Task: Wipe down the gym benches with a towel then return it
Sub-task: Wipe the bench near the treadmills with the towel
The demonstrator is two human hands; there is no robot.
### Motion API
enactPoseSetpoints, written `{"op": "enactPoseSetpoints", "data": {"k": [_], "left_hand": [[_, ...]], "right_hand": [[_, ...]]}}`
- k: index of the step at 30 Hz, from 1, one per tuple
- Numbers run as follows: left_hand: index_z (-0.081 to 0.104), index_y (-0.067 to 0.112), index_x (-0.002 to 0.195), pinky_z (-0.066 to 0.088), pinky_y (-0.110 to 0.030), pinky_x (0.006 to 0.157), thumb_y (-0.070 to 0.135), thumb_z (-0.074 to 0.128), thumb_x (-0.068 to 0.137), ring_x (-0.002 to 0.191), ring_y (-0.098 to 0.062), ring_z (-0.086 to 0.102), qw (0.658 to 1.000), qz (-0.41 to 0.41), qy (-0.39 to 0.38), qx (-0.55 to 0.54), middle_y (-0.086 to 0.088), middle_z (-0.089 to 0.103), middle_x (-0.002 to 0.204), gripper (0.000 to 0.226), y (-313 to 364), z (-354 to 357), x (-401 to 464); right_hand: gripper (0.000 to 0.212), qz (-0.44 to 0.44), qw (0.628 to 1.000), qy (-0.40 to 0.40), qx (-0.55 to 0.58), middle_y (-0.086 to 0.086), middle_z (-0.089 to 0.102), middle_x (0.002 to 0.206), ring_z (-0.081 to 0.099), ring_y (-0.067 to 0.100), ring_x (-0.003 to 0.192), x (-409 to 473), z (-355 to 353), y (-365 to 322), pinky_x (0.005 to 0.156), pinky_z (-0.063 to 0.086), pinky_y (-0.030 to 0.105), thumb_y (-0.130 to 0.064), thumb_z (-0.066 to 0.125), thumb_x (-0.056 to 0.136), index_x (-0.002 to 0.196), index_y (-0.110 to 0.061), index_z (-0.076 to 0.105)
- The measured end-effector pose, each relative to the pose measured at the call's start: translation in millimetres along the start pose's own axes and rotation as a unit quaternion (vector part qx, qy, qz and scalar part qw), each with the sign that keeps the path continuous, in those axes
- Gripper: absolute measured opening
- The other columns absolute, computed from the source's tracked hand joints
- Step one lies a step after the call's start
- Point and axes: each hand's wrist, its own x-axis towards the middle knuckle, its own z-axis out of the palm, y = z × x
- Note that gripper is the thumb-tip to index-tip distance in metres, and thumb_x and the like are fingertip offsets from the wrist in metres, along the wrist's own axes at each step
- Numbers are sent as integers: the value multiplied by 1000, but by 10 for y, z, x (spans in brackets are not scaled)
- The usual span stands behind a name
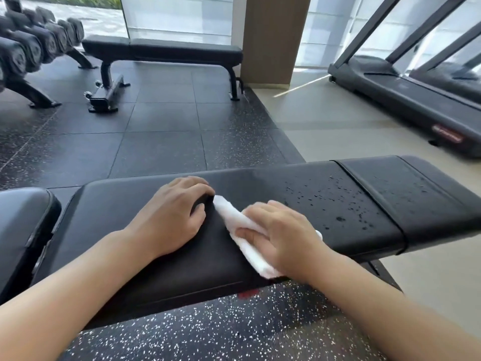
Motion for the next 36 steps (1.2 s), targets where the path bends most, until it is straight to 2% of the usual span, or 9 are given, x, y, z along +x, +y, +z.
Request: {"op": "enactPoseSetpoints", "data": {"k": [5,8,12,18,22,26,29,31,36], "left_hand": [[68,24,116,38,-30,109,11,62,90,121,-15,54,1000,-5,22,2,12,64,127,29,26,69,40],[67,25,114,36,-26,106,11,62,89,118,-16,55,1000,-6,23,7,13,64,123,29,42,83,29],[66,25,115,39,-31,107,11,61,90,117,-18,55,1000,-7,23,4,12,65,123,29,53,80,34],[66,24,116,41,-38,107,14,62,90,119,-18,54,1000,-18,20,-8,11,64,126,28,25,71,29],[66,27,112,41,-38,108,12,61,89,119,-16,53,999,-17,25,-21,16,63,123,28,-8,87,33],[67,28,117,38,-33,111,15,62,92,123,-13,51,1000,-7,17,-23,17,62,127,28,-47,90,43],[68,31,121,33,-30,116,14,62,95,129,-8,50,998,21,-36,-47,18,61,133,31,-239,-42,49],[68,32,121,34,-31,116,16,63,95,130,-8,51,998,11,-37,-43,18,60,134,31,-443,-152,-3],[67,31,120,37,-29,109,22,60,91,125,-8,51,999,-22,-2,-29,18,61,133,32,-575,-176,-126]], "right_hand": [[30,83,994,75,14,-10,48,67,51,20,74,921,83,403,69,32,28,-45,59,90,75,-23,45],[25,112,993,46,6,-13,48,69,61,29,89,1331,87,501,74,34,31,-45,51,93,81,-26,40],[23,144,989,37,-16,-8,58,84,61,29,102,1360,105,466,75,35,35,-47,48,99,85,-29,49],[29,50,993,111,1,-7,59,82,54,22,83,221,200,-137,72,48,40,-46,57,98,82,-27,44],[27,-25,997,79,-12,-11,54,81,45,13,76,-309,188,-187,65,45,35,-50,51,101,88,-26,55],[20,76,988,132,-16,-7,52,73,58,26,79,118,5,-42,65,48,38,-38,59,98,91,-25,45],[22,142,980,130,-42,-9,55,84,58,27,92,424,156,-109,66,35,36,-42,52,100,88,-28,42],[24,113,982,143,-52,-6,61,89,56,25,89,429,339,-383,64,30,35,-45,52,99,87,-27,41],[23,-21,984,175,-18,-6,53,71,44,20,66,67,504,-835,53,38,35,-35,62,92,77,-22,50]]}}
